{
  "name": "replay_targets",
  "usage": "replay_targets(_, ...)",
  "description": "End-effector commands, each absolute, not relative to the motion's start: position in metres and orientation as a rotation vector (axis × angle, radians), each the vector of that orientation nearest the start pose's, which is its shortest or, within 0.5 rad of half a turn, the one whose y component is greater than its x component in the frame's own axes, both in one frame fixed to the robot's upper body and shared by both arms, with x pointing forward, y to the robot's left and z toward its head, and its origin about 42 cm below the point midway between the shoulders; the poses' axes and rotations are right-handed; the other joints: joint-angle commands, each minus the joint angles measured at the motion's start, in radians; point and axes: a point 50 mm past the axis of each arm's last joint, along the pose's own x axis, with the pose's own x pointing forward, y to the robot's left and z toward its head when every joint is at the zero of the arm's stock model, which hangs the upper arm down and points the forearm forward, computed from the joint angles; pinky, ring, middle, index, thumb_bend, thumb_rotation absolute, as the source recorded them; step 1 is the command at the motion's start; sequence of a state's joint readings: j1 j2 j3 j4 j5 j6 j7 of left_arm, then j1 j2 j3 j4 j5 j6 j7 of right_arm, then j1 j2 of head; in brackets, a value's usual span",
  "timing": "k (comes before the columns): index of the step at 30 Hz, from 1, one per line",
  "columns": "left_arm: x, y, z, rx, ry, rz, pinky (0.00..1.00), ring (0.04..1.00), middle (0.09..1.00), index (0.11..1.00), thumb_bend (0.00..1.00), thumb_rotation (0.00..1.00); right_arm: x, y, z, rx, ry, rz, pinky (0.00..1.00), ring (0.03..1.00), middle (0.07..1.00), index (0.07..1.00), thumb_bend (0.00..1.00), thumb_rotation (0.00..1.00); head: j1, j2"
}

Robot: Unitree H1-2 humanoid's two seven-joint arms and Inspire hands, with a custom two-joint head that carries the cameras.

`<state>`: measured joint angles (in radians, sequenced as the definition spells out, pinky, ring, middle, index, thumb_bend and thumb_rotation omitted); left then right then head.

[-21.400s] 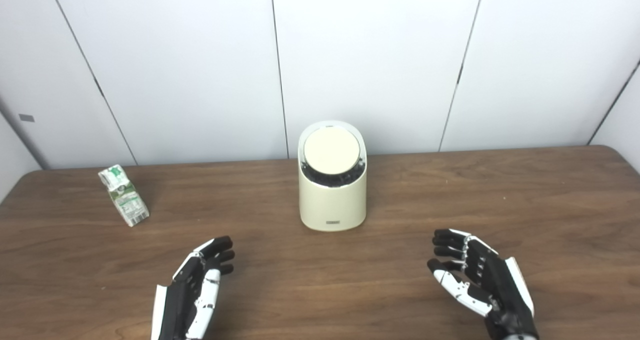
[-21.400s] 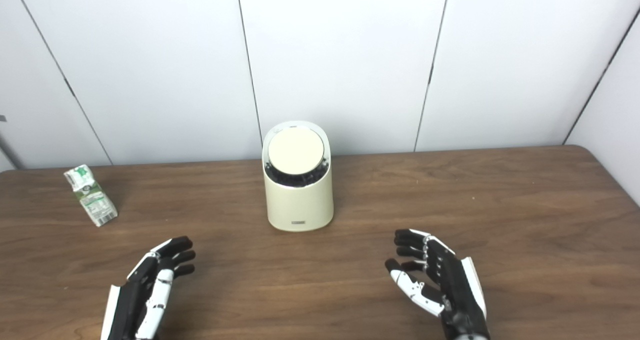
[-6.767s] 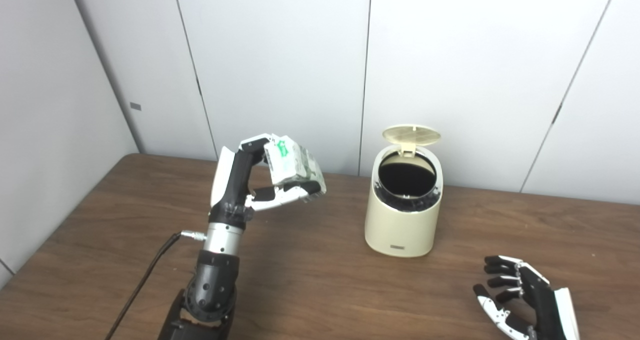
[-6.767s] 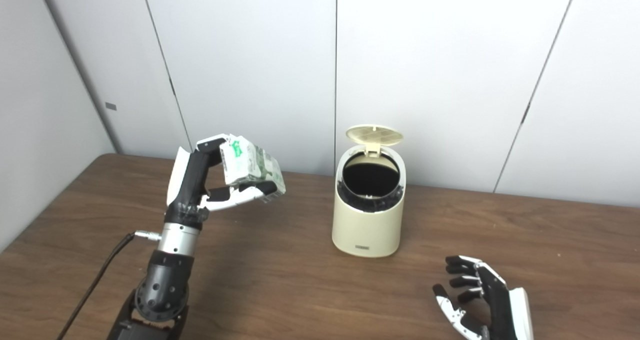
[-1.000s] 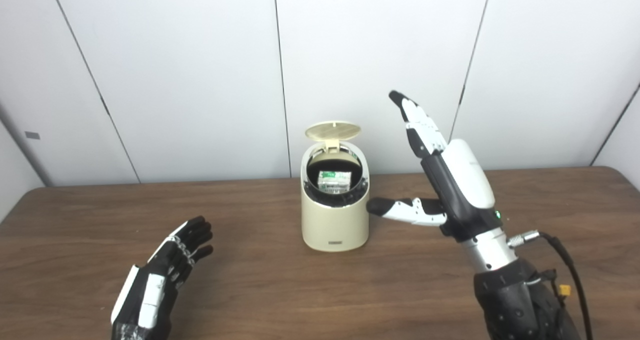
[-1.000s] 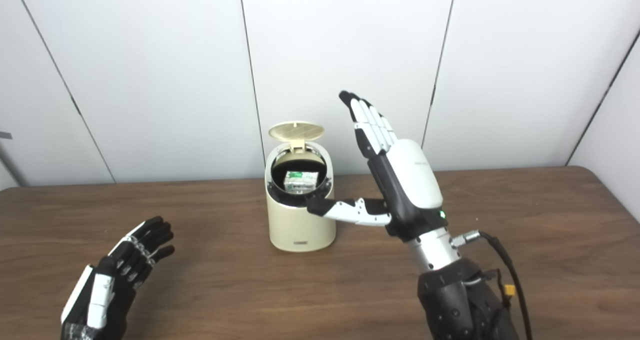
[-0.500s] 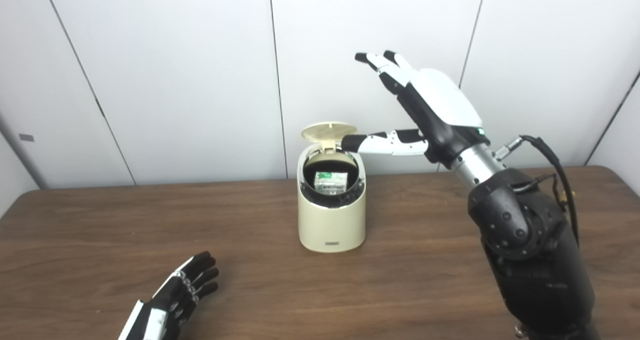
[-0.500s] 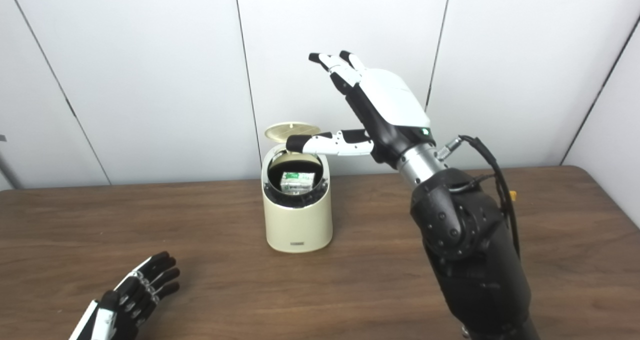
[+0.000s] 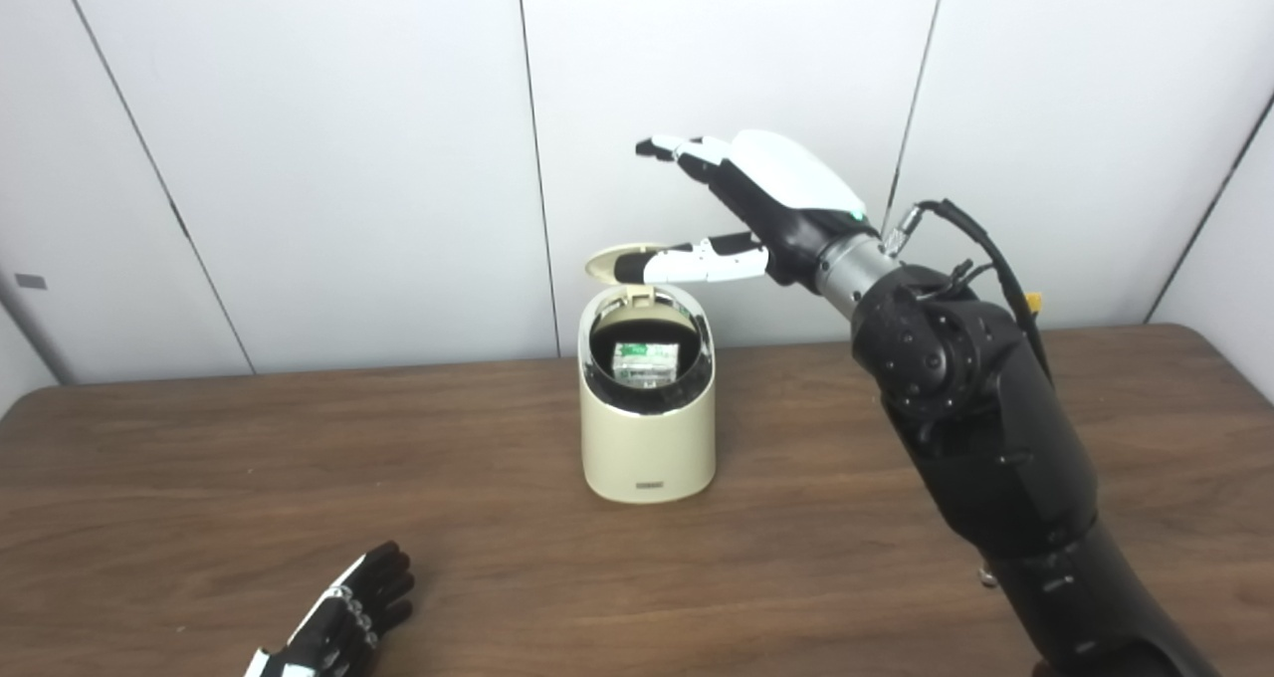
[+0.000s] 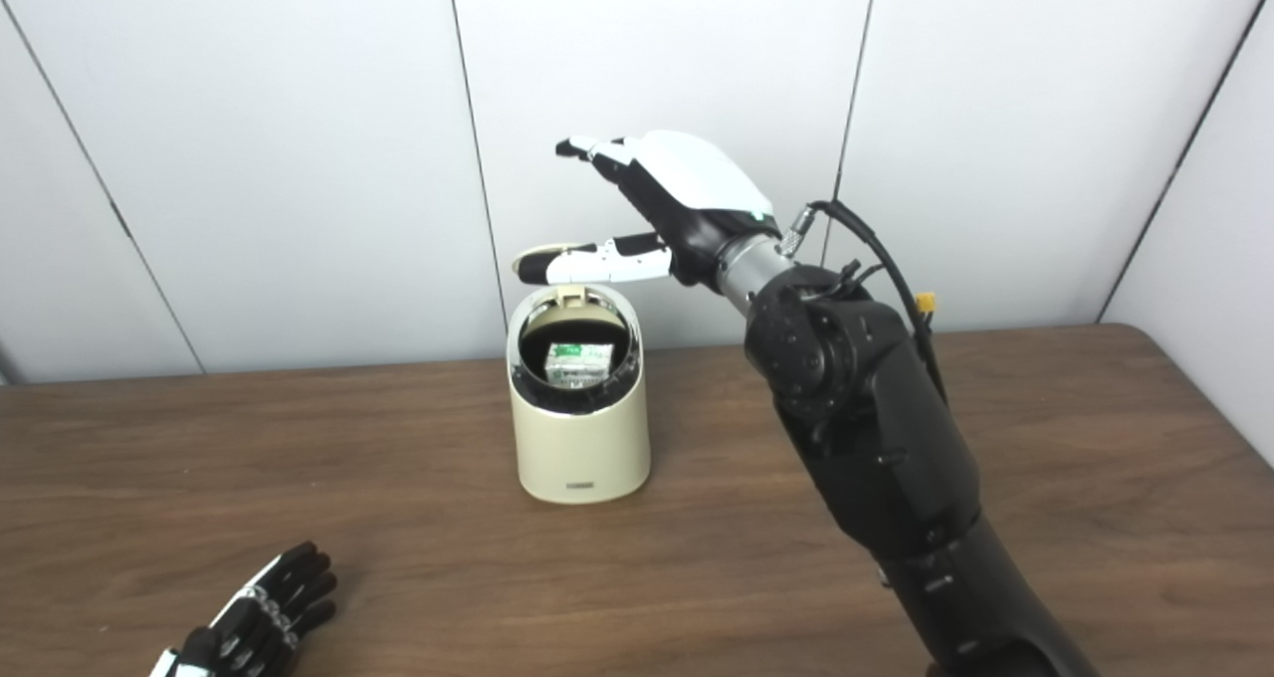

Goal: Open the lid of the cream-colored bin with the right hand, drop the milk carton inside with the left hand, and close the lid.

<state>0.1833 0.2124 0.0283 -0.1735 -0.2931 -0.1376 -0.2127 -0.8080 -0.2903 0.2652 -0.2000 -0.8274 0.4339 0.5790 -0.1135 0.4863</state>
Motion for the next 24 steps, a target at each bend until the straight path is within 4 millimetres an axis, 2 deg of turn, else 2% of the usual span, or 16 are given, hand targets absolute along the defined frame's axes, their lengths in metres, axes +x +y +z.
replay_targets(1, 0.222, 0.277, 0.120, -0.058, -0.167, -0.171, 0.96, 0.927, 0.915, 0.931, 0.76, 0.93, 0.424, -0.160, 0.408, -1.217, -0.396, 0.202, 0.94, 0.946, 0.925, 0.898, 0.85, 0.87, 0.000, 0.001)
replay_targets(5, 0.224, 0.275, 0.122, -0.068, -0.176, -0.164, 0.94, 0.915, 0.907, 0.926, 0.75, 0.93, 0.427, -0.165, 0.395, -1.209, -0.360, 0.239, 0.95, 0.940, 0.926, 0.897, 0.86, 0.87, -0.002, 0.004)
replay_targets(7, 0.224, 0.276, 0.121, -0.078, -0.173, -0.152, 0.91, 0.910, 0.906, 0.924, 0.76, 0.91, 0.426, -0.166, 0.388, -1.214, -0.359, 0.252, 0.92, 0.940, 0.924, 0.884, 0.87, 0.87, -0.002, 0.004)
replay_targets(10, 0.225, 0.276, 0.121, -0.082, -0.170, -0.141, 0.91, 0.906, 0.907, 0.925, 0.75, 0.91, 0.421, -0.165, 0.381, -1.211, -0.348, 0.272, 0.94, 0.958, 0.919, 0.883, 0.89, 0.88, -0.002, 0.004)
replay_targets(12, 0.226, 0.276, 0.121, -0.084, -0.169, -0.136, 0.92, 0.910, 0.909, 0.925, 0.76, 0.91, 0.418, -0.164, 0.379, -1.203, -0.335, 0.290, 0.97, 0.977, 0.945, 0.896, 0.88, 0.87, -0.003, 0.005)
replay_targets(16, 0.227, 0.276, 0.120, -0.078, -0.169, -0.136, 0.96, 0.925, 0.916, 0.922, 0.76, 0.92, 0.411, -0.161, 0.375, -1.200, -0.349, 0.307, 0.97, 0.976, 0.949, 0.894, 0.85, 0.87, -0.005, 0.006)
replay_targets(24, 0.228, 0.273, 0.120, -0.084, -0.166, -0.120, 0.96, 0.928, 0.917, 0.923, 0.77, 0.91, 0.393, -0.169, 0.358, -1.140, -0.361, 0.312, 0.98, 0.966, 0.897, 0.875, 0.84, 0.84, 0.004, 0.007)
